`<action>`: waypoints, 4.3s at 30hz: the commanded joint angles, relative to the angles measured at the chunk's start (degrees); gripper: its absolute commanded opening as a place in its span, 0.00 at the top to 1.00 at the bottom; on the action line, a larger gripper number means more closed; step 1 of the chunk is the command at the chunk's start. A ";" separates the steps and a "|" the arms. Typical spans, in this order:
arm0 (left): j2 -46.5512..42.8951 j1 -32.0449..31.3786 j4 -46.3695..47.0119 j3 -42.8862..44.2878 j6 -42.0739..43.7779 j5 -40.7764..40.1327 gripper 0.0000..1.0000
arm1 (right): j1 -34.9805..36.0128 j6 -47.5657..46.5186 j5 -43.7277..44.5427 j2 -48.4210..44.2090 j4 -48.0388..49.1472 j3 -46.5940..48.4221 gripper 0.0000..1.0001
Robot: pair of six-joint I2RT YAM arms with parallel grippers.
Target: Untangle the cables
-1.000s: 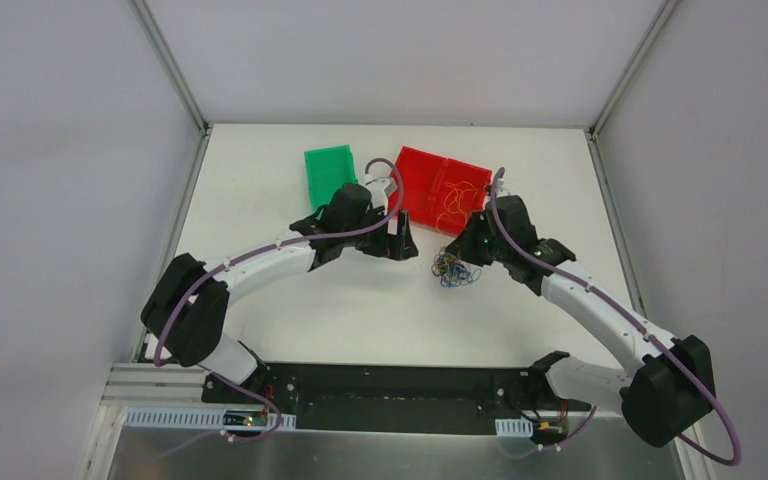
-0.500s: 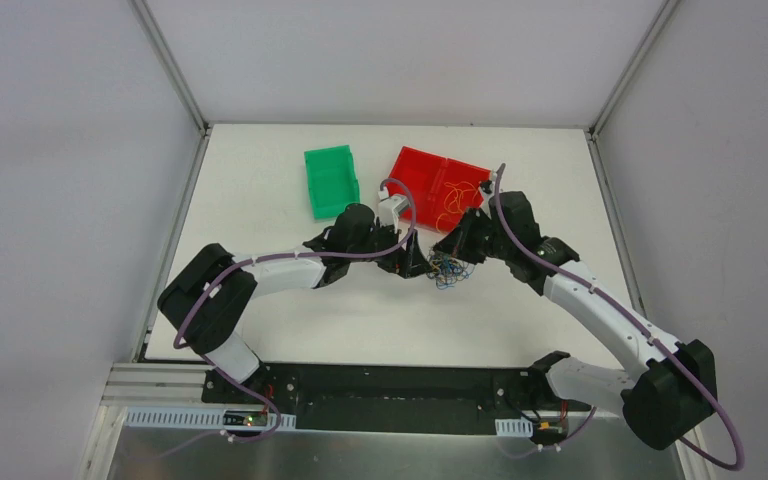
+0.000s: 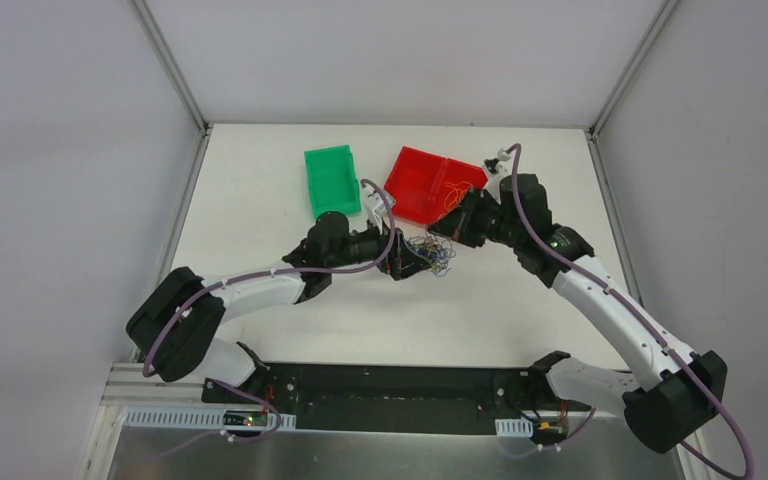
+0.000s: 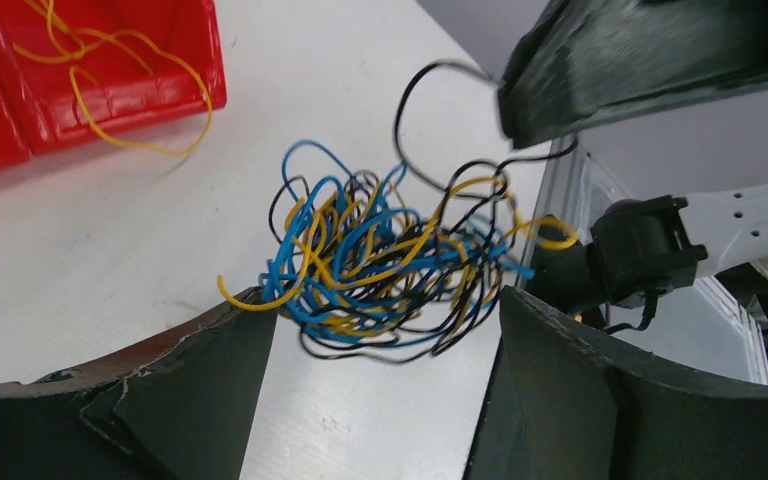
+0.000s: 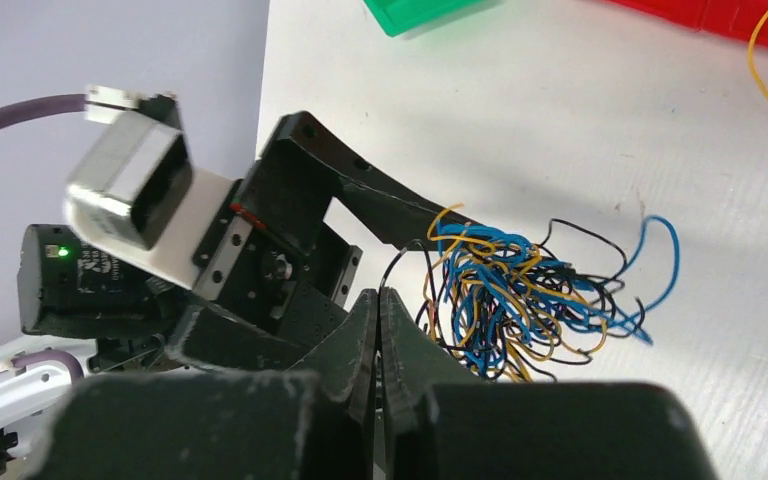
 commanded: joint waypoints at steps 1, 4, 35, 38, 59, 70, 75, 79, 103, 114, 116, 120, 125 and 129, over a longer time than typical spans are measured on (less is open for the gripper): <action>-2.76 0.00 7.57 -0.36 0.36 0.54 0.15 | 0.72 2.61 -2.93 -0.31 0.93 2.00 1.00; -2.84 -0.01 7.69 0.15 0.08 -0.81 0.15 | 1.72 3.88 -3.37 0.09 2.65 0.88 1.00; -18.53 10.43 -40.67 4.75 -5.57 -39.14 1.00 | -14.55 2.24 42.92 -21.22 -2.98 -7.84 1.00; -18.79 10.40 -32.87 3.63 -3.40 -27.88 1.00 | -14.46 -4.65 22.91 -19.88 3.18 -10.71 0.93; -14.37 5.27 -14.17 5.11 -2.34 5.14 1.00 | 8.71 -20.63 4.53 -2.53 5.26 -6.74 0.35; -13.89 5.06 -12.64 4.90 -4.42 5.64 1.00 | 10.92 -18.07 14.93 -3.76 11.53 -9.88 1.00; -20.65 8.29 -26.00 2.27 -4.07 -21.51 1.00 | 9.48 -12.92 37.70 -11.55 11.63 -14.13 1.00; -28.78 12.67 -31.32 -3.60 -9.48 -36.49 1.00 | 4.66 -5.99 49.60 -18.92 10.60 -18.13 1.00; -43.94 12.99 -47.96 -6.94 -18.95 -65.52 1.00 | -4.09 6.79 72.58 -39.12 -2.02 -20.71 1.00; -26.75 6.34 -22.76 1.63 3.86 -10.56 1.00 | -3.51 -12.93 19.71 -25.23 12.84 -18.93 0.31; -24.88 5.00 -19.85 1.96 3.75 -5.03 1.00 | -2.46 -14.00 10.52 -22.05 15.50 -18.78 0.35; -22.37 4.58 -14.08 2.88 2.15 5.52 1.00 | 4.04 -18.61 5.53 -16.60 17.92 -16.69 0.39; -21.33 4.03 -7.13 2.03 -0.40 13.02 1.00 | 10.03 -22.81 -0.69 -11.89 19.22 -15.17 0.37; -20.68 3.85 -5.78 2.09 -1.22 14.39 1.00 | 10.86 -23.12 -5.21 -9.59 19.90 -14.52 0.34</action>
